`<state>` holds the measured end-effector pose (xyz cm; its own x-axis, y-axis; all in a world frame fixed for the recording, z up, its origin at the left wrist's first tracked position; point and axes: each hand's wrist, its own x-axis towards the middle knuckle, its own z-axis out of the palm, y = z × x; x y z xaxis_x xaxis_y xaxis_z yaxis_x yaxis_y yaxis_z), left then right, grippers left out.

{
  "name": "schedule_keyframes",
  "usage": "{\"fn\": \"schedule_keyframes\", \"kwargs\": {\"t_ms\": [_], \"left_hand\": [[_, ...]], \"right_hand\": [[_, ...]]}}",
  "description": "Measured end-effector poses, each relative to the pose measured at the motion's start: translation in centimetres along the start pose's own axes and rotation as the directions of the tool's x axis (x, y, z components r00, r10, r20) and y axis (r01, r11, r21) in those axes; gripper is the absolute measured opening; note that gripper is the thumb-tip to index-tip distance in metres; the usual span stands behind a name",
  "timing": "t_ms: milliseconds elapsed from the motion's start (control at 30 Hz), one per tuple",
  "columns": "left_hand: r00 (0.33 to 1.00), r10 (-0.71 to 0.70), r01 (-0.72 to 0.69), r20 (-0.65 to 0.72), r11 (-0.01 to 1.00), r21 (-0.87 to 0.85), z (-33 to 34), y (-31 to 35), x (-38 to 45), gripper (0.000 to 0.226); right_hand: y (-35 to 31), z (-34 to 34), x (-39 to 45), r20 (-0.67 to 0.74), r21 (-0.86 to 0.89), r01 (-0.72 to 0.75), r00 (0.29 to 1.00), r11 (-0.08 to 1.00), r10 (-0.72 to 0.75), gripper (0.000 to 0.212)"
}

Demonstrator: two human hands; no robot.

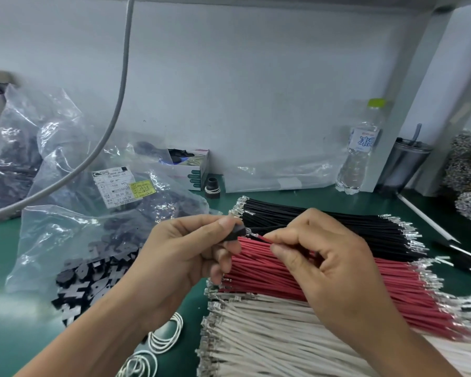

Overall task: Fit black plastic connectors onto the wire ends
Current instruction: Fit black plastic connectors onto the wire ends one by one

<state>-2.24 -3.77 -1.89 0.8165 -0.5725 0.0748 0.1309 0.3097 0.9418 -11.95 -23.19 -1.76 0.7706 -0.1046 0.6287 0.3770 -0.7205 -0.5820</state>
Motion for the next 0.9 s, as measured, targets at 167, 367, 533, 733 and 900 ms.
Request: {"fn": "schedule_keyframes", "kwargs": {"t_ms": [167,367,533,733,900], "left_hand": [[0.999,-0.026,0.028,0.036,0.999,-0.03,0.0,-0.1,0.0,0.038],[0.998,-0.045,0.043,0.037,0.998,0.038,0.0,0.2,-0.1,0.044],[0.994,-0.103,0.101,0.023,0.992,0.076,0.6,-0.1,-0.3,0.039],[0.994,0.106,-0.092,-0.022,0.933,0.347,1.0,0.3,-0.7,0.032],[0.966,0.256,-0.23,0.027,0.811,0.539,0.7,0.6,-0.9,0.023]], "right_hand": [[-0.4,-0.3,0.0,0.014,-0.087,0.041,0.999,0.995,-0.04,0.019],[-0.9,-1.0,0.1,0.075,-0.264,0.146,0.989,0.953,-0.131,0.018],[-1.1,-0.4,-0.1,0.119,-0.519,0.295,0.954,0.802,-0.274,0.01],[-0.4,0.0,-0.4,0.028,-0.331,0.191,0.981,0.924,-0.192,0.014],[-0.2,0.0,-0.5,-0.015,-0.25,0.114,0.993,0.962,-0.121,0.013]]}}
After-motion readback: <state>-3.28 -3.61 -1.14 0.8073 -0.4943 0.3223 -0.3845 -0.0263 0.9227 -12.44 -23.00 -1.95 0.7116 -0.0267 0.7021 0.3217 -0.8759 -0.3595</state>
